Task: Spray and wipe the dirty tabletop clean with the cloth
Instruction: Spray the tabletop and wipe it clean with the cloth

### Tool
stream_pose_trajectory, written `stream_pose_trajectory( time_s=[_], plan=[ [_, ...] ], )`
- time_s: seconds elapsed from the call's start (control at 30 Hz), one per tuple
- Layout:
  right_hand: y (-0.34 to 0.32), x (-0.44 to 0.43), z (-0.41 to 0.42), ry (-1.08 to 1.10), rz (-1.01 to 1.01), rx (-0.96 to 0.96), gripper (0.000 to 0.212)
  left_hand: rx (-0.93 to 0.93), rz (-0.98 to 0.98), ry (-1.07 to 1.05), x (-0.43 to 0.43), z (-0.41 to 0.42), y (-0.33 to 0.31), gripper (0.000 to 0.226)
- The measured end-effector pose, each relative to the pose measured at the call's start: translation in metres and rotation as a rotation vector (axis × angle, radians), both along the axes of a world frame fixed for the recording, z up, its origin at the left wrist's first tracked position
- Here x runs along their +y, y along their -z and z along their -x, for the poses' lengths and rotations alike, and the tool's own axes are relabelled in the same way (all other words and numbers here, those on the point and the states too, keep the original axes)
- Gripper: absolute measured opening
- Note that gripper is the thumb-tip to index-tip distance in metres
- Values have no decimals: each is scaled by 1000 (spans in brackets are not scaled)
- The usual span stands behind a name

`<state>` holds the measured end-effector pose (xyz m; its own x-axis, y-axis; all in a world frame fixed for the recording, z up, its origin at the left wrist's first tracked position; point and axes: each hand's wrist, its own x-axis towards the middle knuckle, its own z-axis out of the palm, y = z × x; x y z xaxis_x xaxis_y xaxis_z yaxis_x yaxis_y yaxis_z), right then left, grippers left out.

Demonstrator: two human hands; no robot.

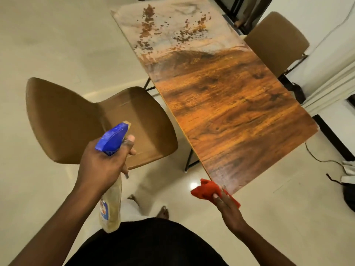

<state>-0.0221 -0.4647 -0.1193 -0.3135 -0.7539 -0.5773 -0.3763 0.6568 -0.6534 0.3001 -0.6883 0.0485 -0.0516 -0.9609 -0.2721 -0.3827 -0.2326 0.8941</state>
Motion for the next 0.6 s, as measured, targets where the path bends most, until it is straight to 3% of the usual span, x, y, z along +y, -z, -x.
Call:
stream_pose_trajectory(
  time_s=[0.07,0.13,0.2,0.37,0.6],
  plan=[
    [-21,-14,-33,329,-2,-183,51,2,10,-44,2,-29,-6,23],
    [-31,-34,-64,656,-10,-421,37,-7,1,-95,1,-60,-10,10],
    [-42,-60,-106,805,-4,-654,41,-25,-9,-154,-2,-98,-13,12],
    [-70,-134,-227,692,30,-1131,50,-39,17,-237,-14,-211,-16,8],
    [-111,-238,-421,538,31,-1280,53,-64,33,-292,-51,-381,-19,10]
  ],
)
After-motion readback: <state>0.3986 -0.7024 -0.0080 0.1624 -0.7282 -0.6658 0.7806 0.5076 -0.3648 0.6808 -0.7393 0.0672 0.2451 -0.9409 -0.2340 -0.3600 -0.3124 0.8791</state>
